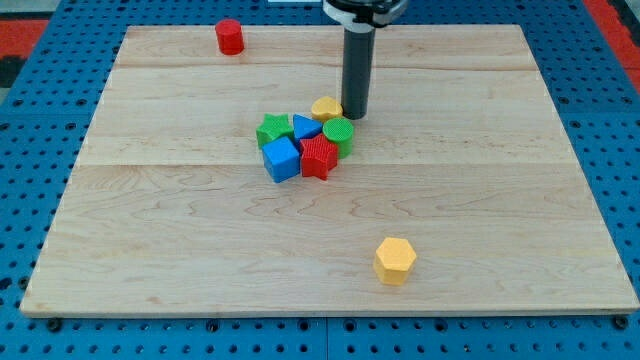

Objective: Move your arm closer to the yellow hexagon

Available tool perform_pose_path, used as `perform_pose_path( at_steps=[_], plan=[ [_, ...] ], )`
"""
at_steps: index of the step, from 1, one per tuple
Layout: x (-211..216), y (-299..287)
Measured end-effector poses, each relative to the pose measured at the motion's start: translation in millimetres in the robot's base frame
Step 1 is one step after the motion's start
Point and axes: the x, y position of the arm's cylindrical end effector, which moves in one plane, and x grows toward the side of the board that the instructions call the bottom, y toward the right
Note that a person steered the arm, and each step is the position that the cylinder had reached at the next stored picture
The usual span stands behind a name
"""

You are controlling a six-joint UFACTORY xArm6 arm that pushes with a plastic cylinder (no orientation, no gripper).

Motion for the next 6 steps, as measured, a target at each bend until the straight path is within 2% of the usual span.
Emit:
perform_pose_path(
  at_steps=[3,4,5,6],
  plan=[
    [18.4,-4.4],
    [18.5,56.4],
    [75.4,154.8],
    [203.3,137.3]
  ],
)
